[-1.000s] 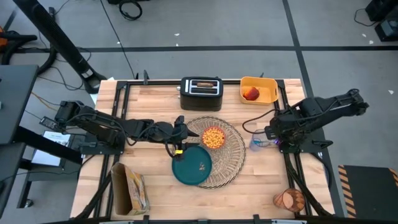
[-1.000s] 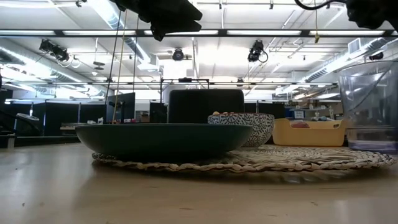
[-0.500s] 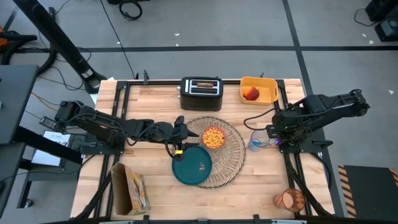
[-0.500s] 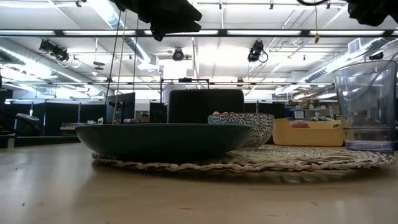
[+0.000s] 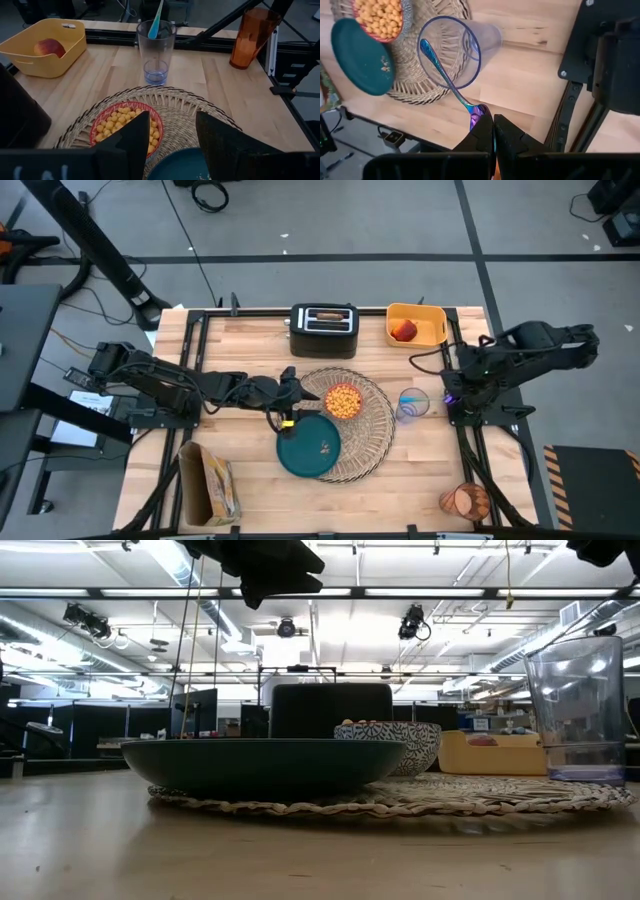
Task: Arrange a breakfast setting
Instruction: Put the blue spoon on the brown table mat to the right side of the red bowl
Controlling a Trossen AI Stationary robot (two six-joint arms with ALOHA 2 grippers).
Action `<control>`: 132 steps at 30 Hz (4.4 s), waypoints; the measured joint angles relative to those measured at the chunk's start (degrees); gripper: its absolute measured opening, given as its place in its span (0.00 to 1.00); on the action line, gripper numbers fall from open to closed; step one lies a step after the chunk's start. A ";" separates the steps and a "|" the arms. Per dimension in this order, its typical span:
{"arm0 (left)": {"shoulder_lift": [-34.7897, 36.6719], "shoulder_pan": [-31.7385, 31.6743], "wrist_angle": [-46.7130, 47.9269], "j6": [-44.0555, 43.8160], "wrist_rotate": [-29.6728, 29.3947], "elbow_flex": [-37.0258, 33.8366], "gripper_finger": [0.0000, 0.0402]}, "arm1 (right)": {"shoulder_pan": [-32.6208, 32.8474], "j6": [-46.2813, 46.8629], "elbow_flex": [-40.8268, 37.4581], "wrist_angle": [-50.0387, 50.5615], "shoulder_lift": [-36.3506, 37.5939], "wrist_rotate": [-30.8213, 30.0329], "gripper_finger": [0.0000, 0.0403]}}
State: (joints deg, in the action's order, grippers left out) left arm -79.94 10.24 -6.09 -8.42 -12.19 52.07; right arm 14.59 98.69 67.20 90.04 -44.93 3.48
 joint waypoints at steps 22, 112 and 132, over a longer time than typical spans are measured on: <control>0.00 -1.14 -5.57 0.08 1.93 0.00 0.42 | 0.14 -52.55 3.21 -16.19 -5.75 -10.92 0.02; -0.37 -3.87 -9.50 0.04 20.81 0.07 0.42 | 1.04 -120.63 3.58 -32.43 -43.90 5.41 0.02; -19.54 -3.08 -28.64 -7.48 11.04 1.77 0.42 | 6.04 -105.48 21.75 -22.70 -43.88 -22.33 0.02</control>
State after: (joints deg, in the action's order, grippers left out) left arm -99.48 7.16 -34.73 -15.90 -1.15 53.84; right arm 20.63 -6.79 88.95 67.34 -88.82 -18.85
